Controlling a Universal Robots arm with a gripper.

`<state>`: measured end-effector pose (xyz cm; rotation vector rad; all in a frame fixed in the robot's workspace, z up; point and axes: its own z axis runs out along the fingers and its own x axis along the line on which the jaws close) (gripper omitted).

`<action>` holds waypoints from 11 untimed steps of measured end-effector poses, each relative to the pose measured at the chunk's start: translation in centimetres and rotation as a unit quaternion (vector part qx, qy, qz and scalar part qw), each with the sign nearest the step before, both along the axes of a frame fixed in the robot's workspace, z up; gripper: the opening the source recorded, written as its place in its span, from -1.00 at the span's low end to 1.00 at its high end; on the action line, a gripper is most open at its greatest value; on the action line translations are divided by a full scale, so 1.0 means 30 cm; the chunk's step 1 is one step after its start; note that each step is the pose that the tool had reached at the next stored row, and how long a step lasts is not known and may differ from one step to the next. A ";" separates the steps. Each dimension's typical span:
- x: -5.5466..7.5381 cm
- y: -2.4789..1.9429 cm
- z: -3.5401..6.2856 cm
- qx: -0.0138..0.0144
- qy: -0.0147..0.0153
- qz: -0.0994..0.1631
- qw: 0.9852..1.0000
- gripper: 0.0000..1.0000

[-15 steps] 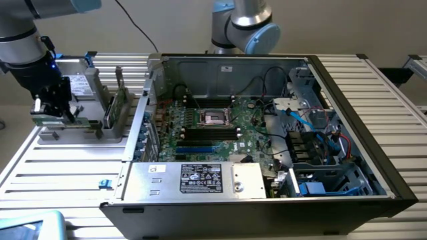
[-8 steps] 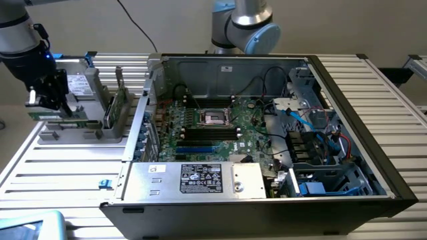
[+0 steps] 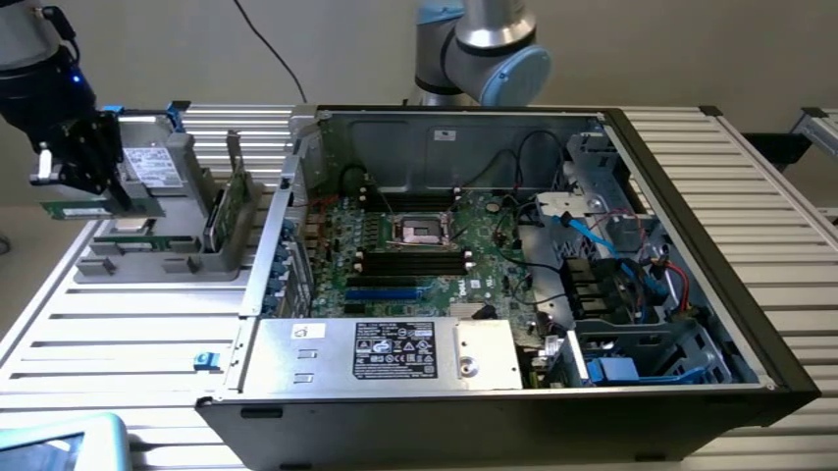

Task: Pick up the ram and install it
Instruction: 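Pick up the ram and move it above insertion slot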

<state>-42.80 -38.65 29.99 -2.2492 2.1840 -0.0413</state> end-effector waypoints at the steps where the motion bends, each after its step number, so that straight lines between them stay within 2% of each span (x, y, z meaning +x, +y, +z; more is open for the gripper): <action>1: 0.001 0.000 0.015 0.000 0.000 0.001 1.000 -0.72; 4: 0.007 -0.003 0.061 0.000 0.000 0.003 1.000 -0.72; 6: 0.014 -0.007 0.088 0.002 0.000 0.004 1.000 -0.72; 11: 0.044 -0.026 0.154 0.010 0.000 0.005 1.000 -0.72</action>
